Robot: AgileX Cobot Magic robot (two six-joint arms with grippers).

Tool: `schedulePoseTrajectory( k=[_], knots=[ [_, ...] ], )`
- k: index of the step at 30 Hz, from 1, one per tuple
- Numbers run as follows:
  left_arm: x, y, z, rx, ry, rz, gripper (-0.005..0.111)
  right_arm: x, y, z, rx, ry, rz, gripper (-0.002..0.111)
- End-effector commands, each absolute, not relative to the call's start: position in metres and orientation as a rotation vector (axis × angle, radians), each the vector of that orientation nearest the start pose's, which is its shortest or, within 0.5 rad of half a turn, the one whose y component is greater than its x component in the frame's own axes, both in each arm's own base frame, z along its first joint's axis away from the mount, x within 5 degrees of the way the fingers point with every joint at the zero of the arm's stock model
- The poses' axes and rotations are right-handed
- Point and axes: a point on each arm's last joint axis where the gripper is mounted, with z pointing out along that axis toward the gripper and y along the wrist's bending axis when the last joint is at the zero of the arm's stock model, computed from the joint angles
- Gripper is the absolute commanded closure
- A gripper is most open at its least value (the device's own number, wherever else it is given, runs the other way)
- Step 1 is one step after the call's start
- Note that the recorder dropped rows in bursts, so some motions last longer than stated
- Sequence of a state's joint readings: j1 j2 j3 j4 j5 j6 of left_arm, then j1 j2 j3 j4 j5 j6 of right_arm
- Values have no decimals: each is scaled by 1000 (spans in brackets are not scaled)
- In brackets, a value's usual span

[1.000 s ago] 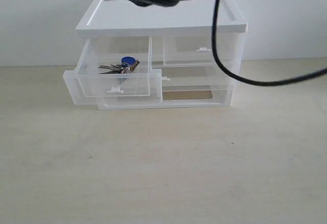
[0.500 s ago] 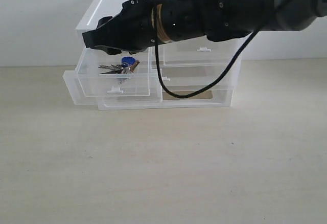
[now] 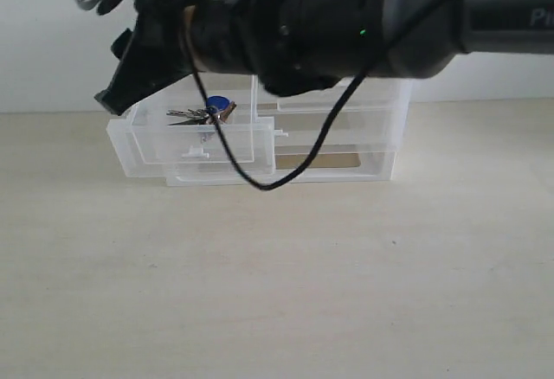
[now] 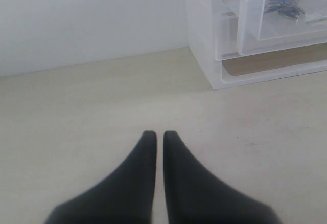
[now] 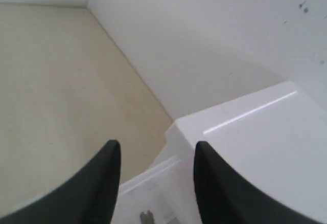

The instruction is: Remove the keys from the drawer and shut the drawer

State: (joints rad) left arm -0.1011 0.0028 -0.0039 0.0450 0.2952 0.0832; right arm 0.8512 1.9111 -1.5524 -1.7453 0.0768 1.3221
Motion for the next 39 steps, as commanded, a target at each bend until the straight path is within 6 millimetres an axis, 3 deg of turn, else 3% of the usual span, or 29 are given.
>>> schedulePoseTrajectory(
  k=[1,3,7,11,15,23,34,39],
  knots=[
    [54,-5,186,189,1770,22,102,295,347,323,-964,1523,-189,66],
    [54,-5,186,189,1770,22,102,286,348,326,-1035,1599,-281,66],
    [54,-5,186,189,1770,22,102,283,345,347,-1068,1791,-183,66],
    [54,-5,186,189,1770,22,102,287,335,367,-1032,1994,72,66],
    [54,-5,186,189,1770,22,102,300,322,373,-987,2086,253,66],
    [54,-5,186,189,1770,22,102,336,313,335,-915,2249,302,66],
    [54,-5,186,189,1770,22,102,374,334,295,-905,2318,326,66],
    [54,-5,186,189,1770,22,102,385,336,285,-848,2351,238,66]
  ],
)
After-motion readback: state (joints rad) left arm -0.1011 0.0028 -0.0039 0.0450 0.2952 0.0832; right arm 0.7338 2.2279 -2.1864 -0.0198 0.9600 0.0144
